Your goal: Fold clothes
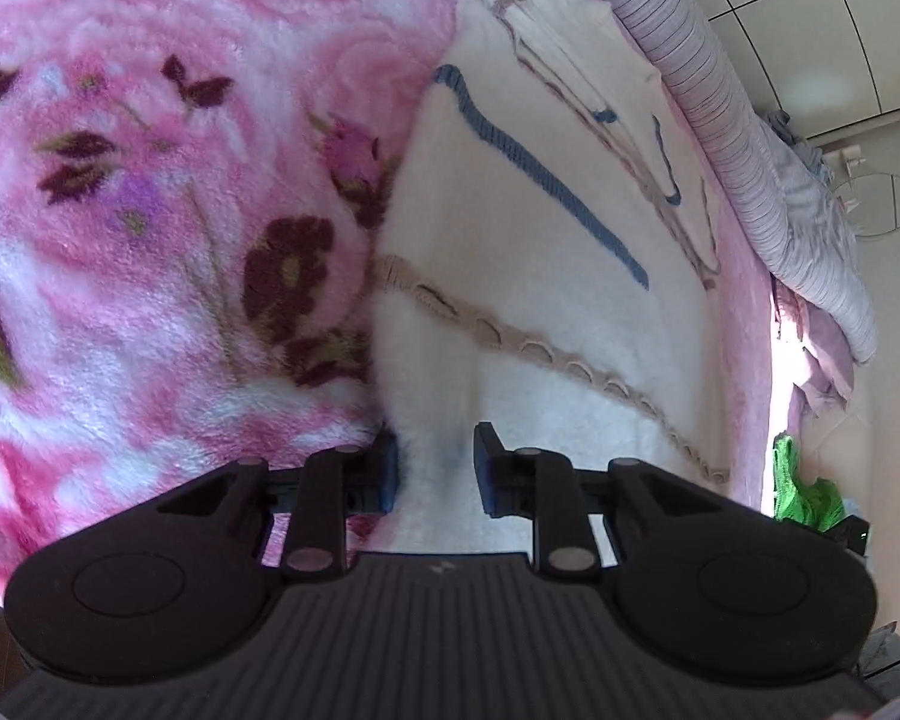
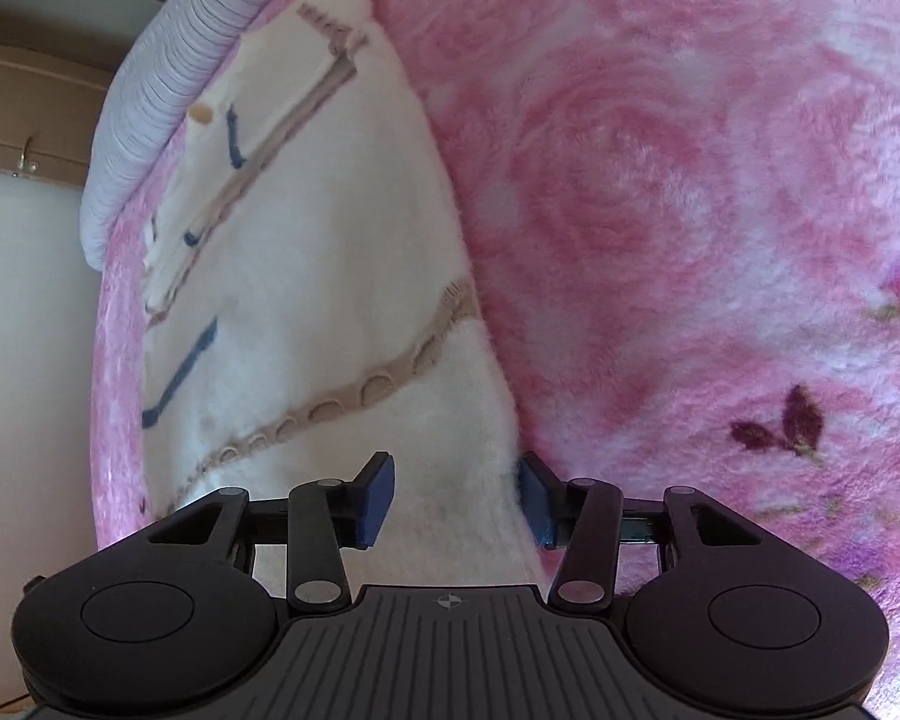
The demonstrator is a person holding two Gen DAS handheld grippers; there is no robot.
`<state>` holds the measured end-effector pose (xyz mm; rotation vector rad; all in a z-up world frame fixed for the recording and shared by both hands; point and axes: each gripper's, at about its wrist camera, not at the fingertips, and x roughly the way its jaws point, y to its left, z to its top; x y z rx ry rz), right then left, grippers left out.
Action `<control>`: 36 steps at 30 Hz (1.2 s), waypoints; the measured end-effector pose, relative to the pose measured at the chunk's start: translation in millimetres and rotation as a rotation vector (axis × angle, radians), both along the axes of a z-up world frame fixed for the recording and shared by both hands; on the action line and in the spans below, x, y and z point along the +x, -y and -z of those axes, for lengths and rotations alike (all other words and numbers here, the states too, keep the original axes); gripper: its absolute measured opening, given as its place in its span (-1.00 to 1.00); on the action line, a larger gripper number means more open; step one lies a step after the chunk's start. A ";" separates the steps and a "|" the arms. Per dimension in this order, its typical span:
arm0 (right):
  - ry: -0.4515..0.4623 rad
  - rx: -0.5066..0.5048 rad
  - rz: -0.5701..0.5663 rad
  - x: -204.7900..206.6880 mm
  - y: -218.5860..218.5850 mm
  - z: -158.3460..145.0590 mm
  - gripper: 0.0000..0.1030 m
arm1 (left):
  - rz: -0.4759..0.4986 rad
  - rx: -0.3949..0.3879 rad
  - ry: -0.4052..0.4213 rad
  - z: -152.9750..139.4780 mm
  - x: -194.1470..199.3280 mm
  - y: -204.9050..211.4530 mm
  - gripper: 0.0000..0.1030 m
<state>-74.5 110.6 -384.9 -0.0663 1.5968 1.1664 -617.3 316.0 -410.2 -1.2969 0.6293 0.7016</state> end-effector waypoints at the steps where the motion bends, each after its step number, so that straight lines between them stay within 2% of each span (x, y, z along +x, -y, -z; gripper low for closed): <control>1: -0.004 0.004 -0.002 0.3 0.4 0.9 -0.04 | 0.005 -0.006 0.004 -0.2 0.5 0.3 -0.63; 3: -0.019 0.008 -0.013 0.4 -1.2 0.6 -0.08 | 0.027 -0.012 0.014 -2.1 2.7 0.3 -0.72; 5: -0.030 0.034 -0.034 -0.8 -5.3 -3.9 -0.72 | 0.059 0.002 0.027 -6.4 7.9 -0.6 -0.79; 7: -0.029 0.060 -0.052 -2.6 -10.9 -9.1 -0.72 | 0.069 0.006 -0.004 -6.0 12.6 -2.5 -0.76; 8: -0.006 0.045 -0.063 -4.2 -14.4 -9.5 -0.72 | 0.066 -0.002 -0.041 -2.7 14.3 -3.7 -0.77; 10: 0.040 -0.009 -0.074 -6.5 -16.8 -4.3 -0.66 | 0.060 -0.011 -0.037 1.5 13.1 -4.9 -0.77; 14: 0.000 -0.020 -0.010 -1.3 -6.2 1.0 -0.67 | 0.098 0.046 -0.054 -5.5 15.1 -0.8 -0.85; 15: 0.003 -0.021 -0.005 -1.2 -4.9 0.2 -0.76 | 0.106 0.060 -0.058 -7.9 15.4 0.6 -0.85; 17: 0.028 -0.019 -0.032 -3.5 -9.1 -4.1 -0.85 | 0.108 0.079 -0.044 -12.1 14.3 2.5 -0.86; 28: 0.105 0.060 -0.182 2.2 -14.5 -53.3 -0.89 | 0.084 0.192 0.036 -60.9 -3.0 17.0 -0.90; 32: 0.123 0.060 -0.216 1.2 -12.0 -64.6 -0.90 | 0.094 0.196 0.054 -67.5 -4.7 27.4 -0.90; 36: 0.138 -0.003 -0.247 -1.2 3.5 -62.0 -0.90 | 0.098 0.126 0.049 -57.7 -11.2 53.8 -0.90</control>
